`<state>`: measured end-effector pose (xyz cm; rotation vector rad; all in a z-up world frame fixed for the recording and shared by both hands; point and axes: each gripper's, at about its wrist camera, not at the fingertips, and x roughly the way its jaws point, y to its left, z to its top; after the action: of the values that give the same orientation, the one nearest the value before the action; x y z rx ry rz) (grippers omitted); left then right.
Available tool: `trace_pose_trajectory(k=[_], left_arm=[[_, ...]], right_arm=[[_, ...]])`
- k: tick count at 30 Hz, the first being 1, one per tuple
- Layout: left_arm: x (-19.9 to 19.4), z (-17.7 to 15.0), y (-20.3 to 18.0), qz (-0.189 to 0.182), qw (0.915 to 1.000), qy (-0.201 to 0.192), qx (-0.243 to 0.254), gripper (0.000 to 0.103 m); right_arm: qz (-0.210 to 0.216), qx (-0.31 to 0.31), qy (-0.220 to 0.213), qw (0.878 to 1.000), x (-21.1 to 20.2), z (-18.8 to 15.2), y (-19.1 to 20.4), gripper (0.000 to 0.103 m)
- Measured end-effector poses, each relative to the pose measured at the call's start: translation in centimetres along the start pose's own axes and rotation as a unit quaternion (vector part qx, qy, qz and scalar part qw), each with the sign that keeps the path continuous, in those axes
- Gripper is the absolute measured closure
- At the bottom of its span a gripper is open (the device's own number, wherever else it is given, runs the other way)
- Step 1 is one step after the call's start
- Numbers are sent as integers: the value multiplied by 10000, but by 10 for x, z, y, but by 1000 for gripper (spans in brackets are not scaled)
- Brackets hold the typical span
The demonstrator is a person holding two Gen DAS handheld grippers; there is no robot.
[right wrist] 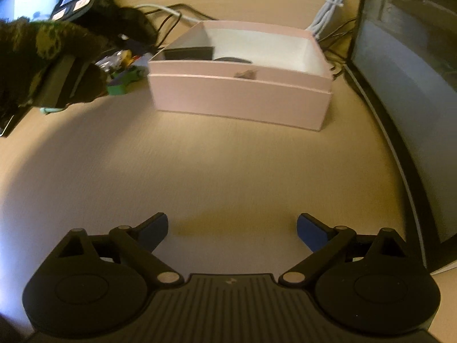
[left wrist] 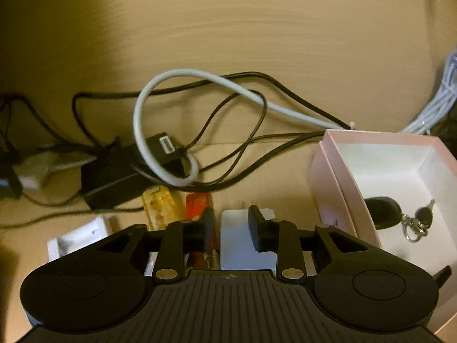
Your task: Organize rigid objects
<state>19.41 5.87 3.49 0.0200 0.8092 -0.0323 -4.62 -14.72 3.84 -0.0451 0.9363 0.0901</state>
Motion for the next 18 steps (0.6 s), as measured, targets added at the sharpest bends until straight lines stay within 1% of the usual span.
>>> trace_pose_trajectory(k=[2, 6, 9, 10, 12, 15, 18], left_arm=[[-2, -4, 3, -270, 9996, 53, -80, 70], [-10, -8, -1, -650, 9977, 84, 180, 69], [-14, -13, -4, -1119, 9930, 256, 280, 69], [-16, -15, -7, -1206, 9916, 288, 380, 68], [-23, -21, -16, -1097, 9919, 234, 591, 68], [-36, -30, -29, -763, 9933, -66, 864, 69], [-43, -33, -35, -613, 9941, -172, 880, 71]], right_arm=[[8, 78, -70, 9999, -1, 2, -7, 5], [41, 196, -127, 9997, 1, 4, -17, 5], [38, 203, -110, 9997, 5, 6, -21, 5], [45, 193, -108, 9997, 6, 6, -21, 5], [65, 162, -119, 9998, 5, 6, -21, 5], [100, 89, -161, 9998, 3, 7, -19, 5], [118, 48, -174, 9998, 3, 7, -18, 5]])
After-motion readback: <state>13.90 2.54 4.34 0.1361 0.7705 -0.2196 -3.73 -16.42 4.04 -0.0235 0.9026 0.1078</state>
